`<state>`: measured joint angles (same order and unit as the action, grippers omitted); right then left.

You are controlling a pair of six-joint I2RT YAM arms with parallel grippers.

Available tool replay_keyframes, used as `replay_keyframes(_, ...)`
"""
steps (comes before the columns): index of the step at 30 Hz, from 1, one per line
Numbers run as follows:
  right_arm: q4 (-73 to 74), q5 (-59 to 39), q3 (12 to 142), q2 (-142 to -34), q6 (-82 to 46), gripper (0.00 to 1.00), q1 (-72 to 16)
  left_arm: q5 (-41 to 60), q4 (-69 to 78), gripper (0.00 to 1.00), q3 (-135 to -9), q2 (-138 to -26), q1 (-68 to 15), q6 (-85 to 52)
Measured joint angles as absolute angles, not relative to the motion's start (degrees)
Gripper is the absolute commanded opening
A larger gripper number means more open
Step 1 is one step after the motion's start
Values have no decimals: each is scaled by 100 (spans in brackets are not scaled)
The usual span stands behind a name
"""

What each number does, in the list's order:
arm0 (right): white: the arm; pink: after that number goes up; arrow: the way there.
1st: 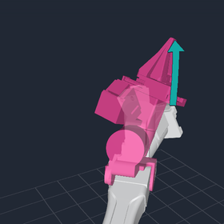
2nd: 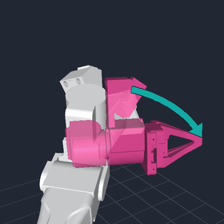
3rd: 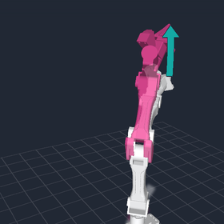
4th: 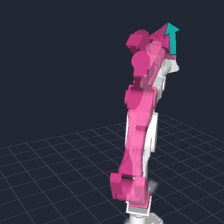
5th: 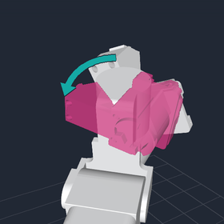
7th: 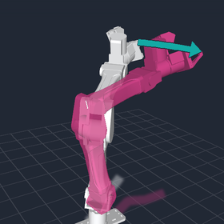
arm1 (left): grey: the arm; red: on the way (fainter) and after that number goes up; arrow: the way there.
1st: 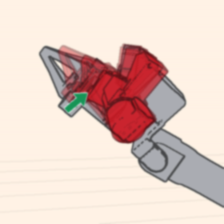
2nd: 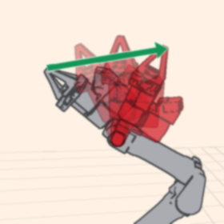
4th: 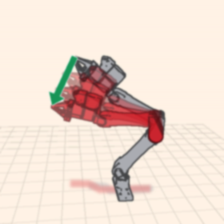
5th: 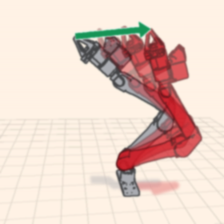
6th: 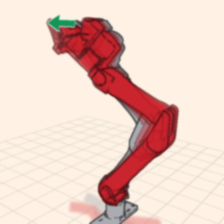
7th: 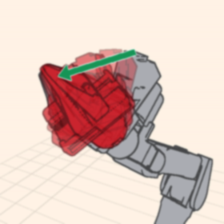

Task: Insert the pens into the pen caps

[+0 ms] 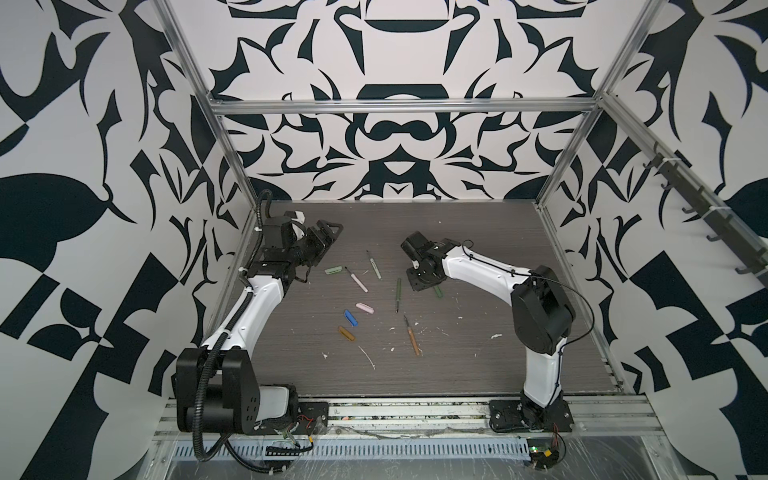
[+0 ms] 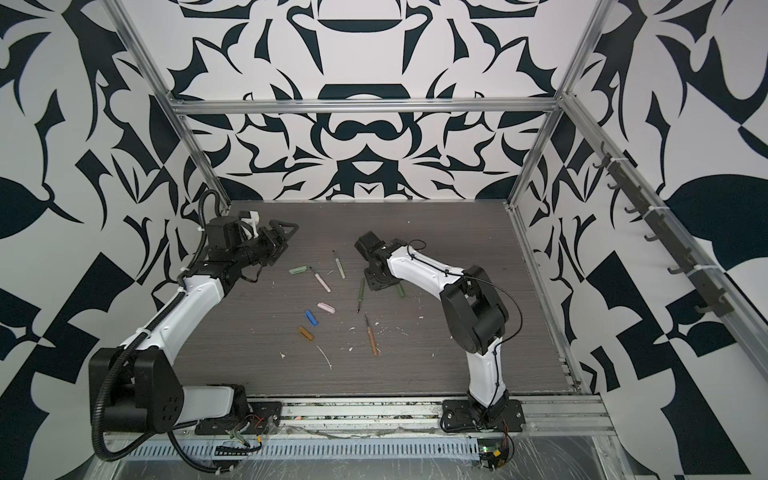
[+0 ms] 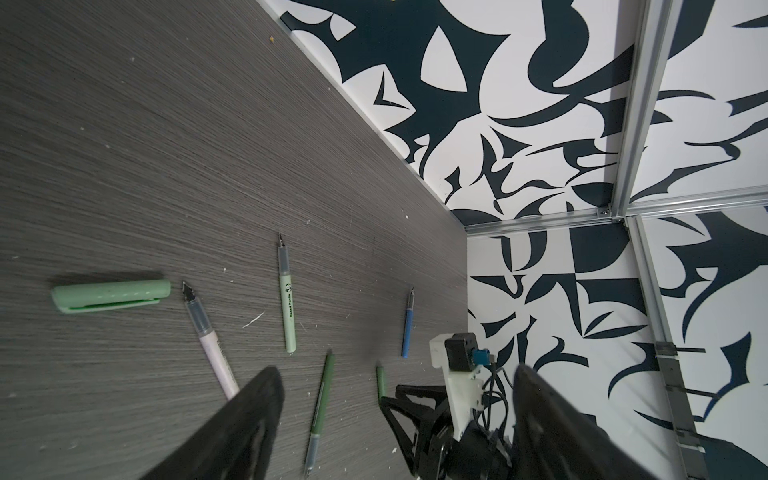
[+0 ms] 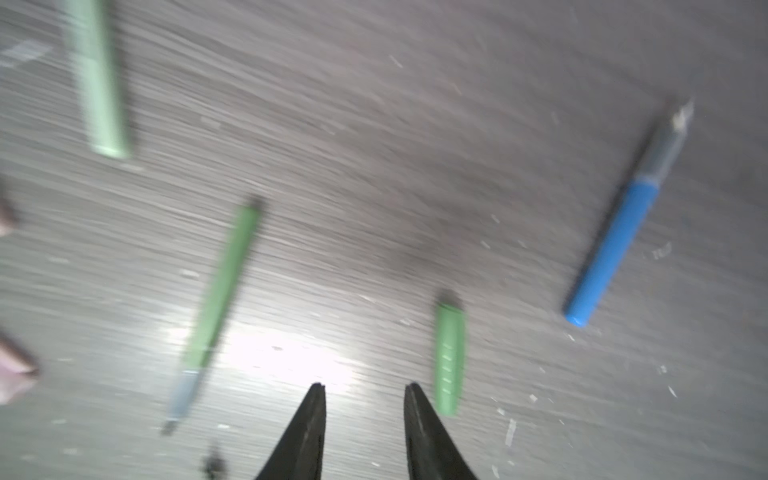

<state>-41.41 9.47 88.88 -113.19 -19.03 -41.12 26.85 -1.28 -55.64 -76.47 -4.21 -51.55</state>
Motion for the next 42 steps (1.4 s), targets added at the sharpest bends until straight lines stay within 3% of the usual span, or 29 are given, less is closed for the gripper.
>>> replay_keyframes(12, -4160, 596, 9953, -12584, -2084, 37, -4359, 2685, -165, 89, -5564, -7647, -421, -5098)
replay_keyframes(20, -4270, 552, 9946, -12687, -2091, 37, -4368, 2685, -167, 89, -5564, -7647, -421, -5096)
replay_keyframes(33, -4276, 384, 9876, -12665, -1802, 10, -4519, 2689, -178, 89, -5566, -7647, -421, -5094)
replay_keyframes(35, -4292, 357, 9891, -12669, -1594, 13, -4495, 2689, -180, 89, -5568, -7647, -421, -5092)
replay_keyframes(39, -4353, 235, 9891, -12669, -1120, 30, -4412, 2689, -185, 89, -5568, -7647, -421, -5072)
replay_keyframes(42, -4421, 174, 9865, -12632, -840, 34, -4379, 2692, -200, 89, -5570, -7647, -421, -5063)
